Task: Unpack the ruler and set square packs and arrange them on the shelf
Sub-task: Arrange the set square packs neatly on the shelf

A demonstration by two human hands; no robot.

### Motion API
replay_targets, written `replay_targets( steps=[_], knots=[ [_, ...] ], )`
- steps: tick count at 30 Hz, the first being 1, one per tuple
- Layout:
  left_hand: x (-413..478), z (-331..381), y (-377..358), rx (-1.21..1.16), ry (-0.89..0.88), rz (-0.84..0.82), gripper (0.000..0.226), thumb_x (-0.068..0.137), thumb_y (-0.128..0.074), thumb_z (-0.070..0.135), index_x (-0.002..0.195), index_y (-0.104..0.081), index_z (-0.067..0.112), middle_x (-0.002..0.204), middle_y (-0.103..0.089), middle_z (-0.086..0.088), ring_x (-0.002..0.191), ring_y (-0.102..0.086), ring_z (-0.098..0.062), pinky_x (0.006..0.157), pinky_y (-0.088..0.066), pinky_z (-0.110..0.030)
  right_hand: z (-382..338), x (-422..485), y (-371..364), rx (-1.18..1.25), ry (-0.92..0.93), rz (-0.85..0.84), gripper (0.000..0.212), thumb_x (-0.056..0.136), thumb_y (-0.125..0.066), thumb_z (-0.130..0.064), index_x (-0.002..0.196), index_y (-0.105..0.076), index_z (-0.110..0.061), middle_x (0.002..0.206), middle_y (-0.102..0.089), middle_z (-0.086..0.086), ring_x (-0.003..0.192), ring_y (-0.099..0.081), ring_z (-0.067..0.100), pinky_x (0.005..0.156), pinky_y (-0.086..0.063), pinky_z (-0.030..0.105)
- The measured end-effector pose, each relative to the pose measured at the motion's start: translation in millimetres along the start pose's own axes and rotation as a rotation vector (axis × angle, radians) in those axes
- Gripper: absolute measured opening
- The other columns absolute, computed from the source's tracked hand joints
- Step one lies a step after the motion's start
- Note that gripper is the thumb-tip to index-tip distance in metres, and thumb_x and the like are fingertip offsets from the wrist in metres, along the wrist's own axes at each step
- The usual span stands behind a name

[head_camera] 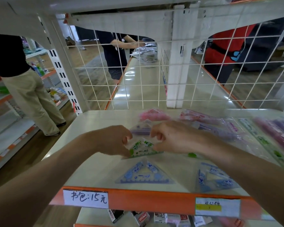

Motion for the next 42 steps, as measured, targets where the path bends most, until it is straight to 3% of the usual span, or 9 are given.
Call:
replay_targets(
  steps=[4,9,15,20,23,29,35,39,42],
  knots=[
    [4.1,6.5,-6.7,0.041,-0.021,0.014,0.056,0.084,-0.067,0.037,0.134,-0.048,0.02,0.115,-0.05,0.003,0.1,-0.049,-0.012,0.085,-0.043,-0.022,-0.3,-2.0,-10.0,-0.032,-0.022,-0.022,0.036,0.091,-0.058,-0.032,0.126,-0.056,-0.024,0.113,-0.055,-0.007,0.093,-0.043,0.006,0.076,-0.03,0.018],
    [9.3,16.4,-7.0,0.105,-0.044,0.034,0.041,0.085,-0.064,0.029,0.123,-0.059,0.015,0.111,-0.058,-0.004,0.1,-0.056,-0.019,0.089,-0.05,-0.036,-1.7,-3.6,-11.2,-0.082,-0.016,-0.001,0.03,0.091,-0.056,-0.027,0.12,-0.06,-0.018,0.097,-0.052,-0.004,0.087,-0.045,0.01,0.07,-0.03,0.021],
    [6.1,17.3,-2.5,0.077,-0.059,-0.004,0.041,0.088,-0.063,0.03,0.126,-0.058,0.016,0.119,-0.058,-0.003,0.098,-0.056,-0.015,0.086,-0.048,-0.027,0.9,-1.7,-8.5,-0.056,-0.022,-0.009,0.029,0.091,-0.058,-0.025,0.119,-0.061,-0.018,0.105,-0.058,-0.003,0.087,-0.048,0.01,0.068,-0.033,0.019],
    [32.6,-12.7,67.6,-0.178,0.045,0.225,0.043,0.087,-0.067,0.02,0.127,-0.058,0.007,0.123,-0.062,-0.008,0.101,-0.058,-0.018,0.084,-0.042,-0.02,37.1,26.4,53.5,0.0,-0.145,0.176,0.032,0.091,-0.059,-0.021,0.122,-0.059,-0.017,0.122,-0.059,0.002,0.108,-0.055,0.018,0.081,-0.038,0.023],
    [64.1,-21.8,74.7,-0.181,0.101,0.254,0.042,0.087,-0.066,0.023,0.124,-0.061,0.005,0.128,-0.06,-0.008,0.113,-0.057,-0.021,0.09,-0.042,-0.023,57.7,52.4,48.5,-0.092,-0.235,0.079,0.045,0.09,-0.059,-0.024,0.134,-0.049,-0.017,0.137,-0.05,0.002,0.123,-0.048,0.021,0.094,-0.038,0.027],
    [112.5,-9.8,54.8,-0.179,0.1,0.184,0.047,0.094,-0.054,0.031,0.128,-0.055,-0.002,0.131,-0.054,-0.016,0.124,-0.049,-0.027,0.094,-0.04,-0.027,85.0,88.1,22.7,-0.106,-0.291,0.01,0.039,0.086,-0.066,-0.032,0.114,-0.059,-0.006,0.11,-0.064,0.012,0.099,-0.062,0.028,0.085,-0.05,0.035],
    [143.9,-20.9,47.3,-0.311,0.175,0.195,0.039,0.095,-0.051,0.031,0.117,-0.062,0.001,0.118,-0.062,-0.016,0.106,-0.059,-0.029,0.08,-0.045,-0.028,93.6,108.8,21.4,0.065,-0.342,0.053,0.041,0.084,-0.068,-0.027,0.12,-0.059,-0.011,0.114,-0.063,0.007,0.103,-0.061,0.026,0.083,-0.046,0.03],
    [146.8,-20.7,50.5,-0.358,0.165,0.231,0.034,0.09,-0.06,0.024,0.114,-0.065,0.001,0.097,-0.057,-0.009,0.087,-0.052,-0.019,0.059,-0.038,-0.017,100.3,113.0,21.1,0.209,-0.39,0.07,0.045,0.081,-0.071,-0.029,0.121,-0.058,-0.015,0.121,-0.06,0.003,0.108,-0.058,0.024,0.091,-0.046,0.031],
    [143.9,-20.7,53.3,-0.387,0.166,0.315,0.035,0.087,-0.063,0.02,0.112,-0.065,-0.004,0.095,-0.052,-0.01,0.083,-0.049,-0.021,0.065,-0.039,-0.025,100.5,110.9,21.8,0.267,-0.413,0.124,0.037,0.084,-0.068,-0.021,0.118,-0.059,-0.012,0.119,-0.062,0.006,0.101,-0.059,0.023,0.09,-0.047,0.033]
  ],
)
Point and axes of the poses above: each hand's wrist, its own x-axis towards the middle knuckle, its own y-axis out of the back of the hand, z = x × y, the point moved 10 cm from there along x, towards the middle knuckle
